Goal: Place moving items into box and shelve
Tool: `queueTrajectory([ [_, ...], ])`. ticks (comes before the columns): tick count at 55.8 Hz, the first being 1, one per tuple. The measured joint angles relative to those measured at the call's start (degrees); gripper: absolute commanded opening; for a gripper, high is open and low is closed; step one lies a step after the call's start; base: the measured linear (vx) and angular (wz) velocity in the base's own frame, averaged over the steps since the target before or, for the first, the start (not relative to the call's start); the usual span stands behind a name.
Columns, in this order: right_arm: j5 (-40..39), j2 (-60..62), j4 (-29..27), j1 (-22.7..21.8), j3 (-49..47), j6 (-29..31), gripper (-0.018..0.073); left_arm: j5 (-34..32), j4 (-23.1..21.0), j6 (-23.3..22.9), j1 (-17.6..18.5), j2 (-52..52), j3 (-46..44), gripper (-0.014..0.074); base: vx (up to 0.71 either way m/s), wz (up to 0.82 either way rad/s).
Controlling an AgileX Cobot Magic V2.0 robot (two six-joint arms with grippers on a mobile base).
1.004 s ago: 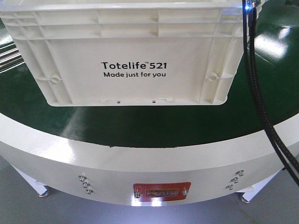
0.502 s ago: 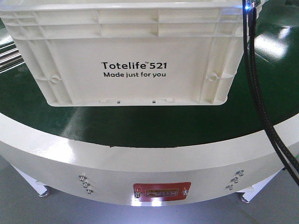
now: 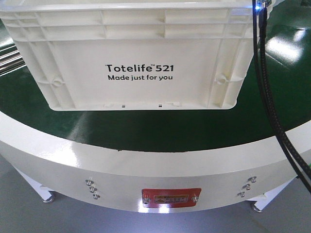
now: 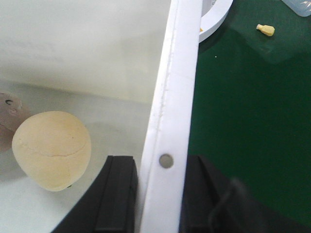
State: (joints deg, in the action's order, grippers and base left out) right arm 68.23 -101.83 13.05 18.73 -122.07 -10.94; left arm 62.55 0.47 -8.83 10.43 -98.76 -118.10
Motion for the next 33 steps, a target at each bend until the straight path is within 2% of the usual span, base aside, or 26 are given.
queueTrajectory([
  [33,0.0,0.0,0.1,0.0,0.0,0.0,-0.0004,0.0,0.0,0.0,0.0,0.0,0.0,-0.0001,-0.03,0.12],
])
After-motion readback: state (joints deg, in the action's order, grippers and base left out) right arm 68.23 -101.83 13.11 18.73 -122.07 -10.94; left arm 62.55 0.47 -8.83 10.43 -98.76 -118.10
